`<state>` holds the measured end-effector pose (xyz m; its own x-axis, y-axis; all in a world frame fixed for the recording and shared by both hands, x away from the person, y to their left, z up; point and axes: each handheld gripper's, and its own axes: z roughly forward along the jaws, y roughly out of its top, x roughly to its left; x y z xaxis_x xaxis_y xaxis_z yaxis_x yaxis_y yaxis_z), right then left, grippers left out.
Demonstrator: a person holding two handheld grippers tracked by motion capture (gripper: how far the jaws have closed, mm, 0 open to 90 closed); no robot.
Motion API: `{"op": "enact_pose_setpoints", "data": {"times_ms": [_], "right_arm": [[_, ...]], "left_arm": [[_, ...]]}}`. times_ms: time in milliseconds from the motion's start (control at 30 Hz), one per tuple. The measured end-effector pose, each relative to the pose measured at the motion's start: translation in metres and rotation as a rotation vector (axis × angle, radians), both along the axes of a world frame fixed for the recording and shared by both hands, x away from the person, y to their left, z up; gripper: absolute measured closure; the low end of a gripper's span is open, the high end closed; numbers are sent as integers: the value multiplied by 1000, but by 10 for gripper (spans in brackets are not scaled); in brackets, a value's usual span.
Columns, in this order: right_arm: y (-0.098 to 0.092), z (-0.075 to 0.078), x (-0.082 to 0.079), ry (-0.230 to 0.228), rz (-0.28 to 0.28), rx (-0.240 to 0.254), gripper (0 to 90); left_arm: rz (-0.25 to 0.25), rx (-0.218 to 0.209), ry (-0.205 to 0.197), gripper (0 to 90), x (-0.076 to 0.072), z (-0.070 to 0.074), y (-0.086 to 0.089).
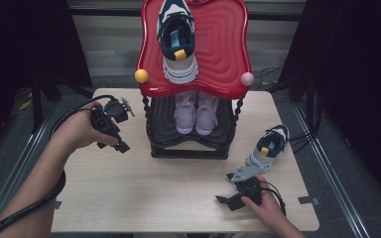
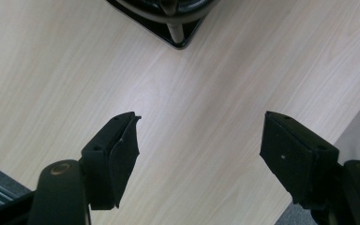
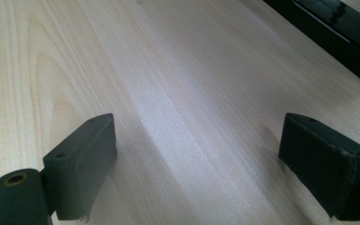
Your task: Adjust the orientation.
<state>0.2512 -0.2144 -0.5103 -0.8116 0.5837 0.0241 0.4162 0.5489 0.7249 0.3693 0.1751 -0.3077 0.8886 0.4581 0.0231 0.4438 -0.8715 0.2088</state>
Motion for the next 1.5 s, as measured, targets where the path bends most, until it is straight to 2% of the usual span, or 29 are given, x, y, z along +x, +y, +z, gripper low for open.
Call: {"op": "enact_pose_setpoints", "data": {"times_ms": [133, 300, 400, 467, 533, 667, 700, 833, 900, 1100, 1333, 1400, 1500], "right_arm": [[0, 0, 0, 0, 0, 0, 108], [0, 0, 0, 0, 0, 0, 108], [0, 0, 0, 0, 0, 0, 108], [0, 0, 0, -1, 0, 1, 108], [0, 0, 0, 0, 1, 1, 108], [0, 0, 0, 5, 0, 2, 108], [0, 0, 0, 6, 0, 2, 108], [0, 0, 0, 5, 2, 0, 108], [0, 0, 0, 5, 1, 0, 108], [0, 0, 0, 5, 1, 1, 108], [0, 0, 0, 4, 2, -1, 108], [0, 0, 0, 4, 1, -2, 108], [0, 0, 0, 6, 3, 0, 109]], "left_arm": [[-3, 13, 16, 275, -1, -13, 1], [-7, 20, 12, 275, -3, -29, 0], [-4, -3, 18, 274, -5, -42, -1], [-28, -5, 25, 274, -5, -50, -1], [-16, -25, 26, 273, -8, -62, -1], [-41, -43, 37, 273, -9, -79, 0], [-31, -58, 30, 273, -10, -83, 0], [-26, -52, 32, 272, -10, -100, 2], [-21, -75, 29, 271, -11, -108, 4], [-6, -147, -5, 269, -16, -132, 6], [40, -204, -44, 261, -21, -153, 10], [41, -214, -70, 258, -22, -157, 12], [47, -260, -110, 250, -24, -163, 14]]}}
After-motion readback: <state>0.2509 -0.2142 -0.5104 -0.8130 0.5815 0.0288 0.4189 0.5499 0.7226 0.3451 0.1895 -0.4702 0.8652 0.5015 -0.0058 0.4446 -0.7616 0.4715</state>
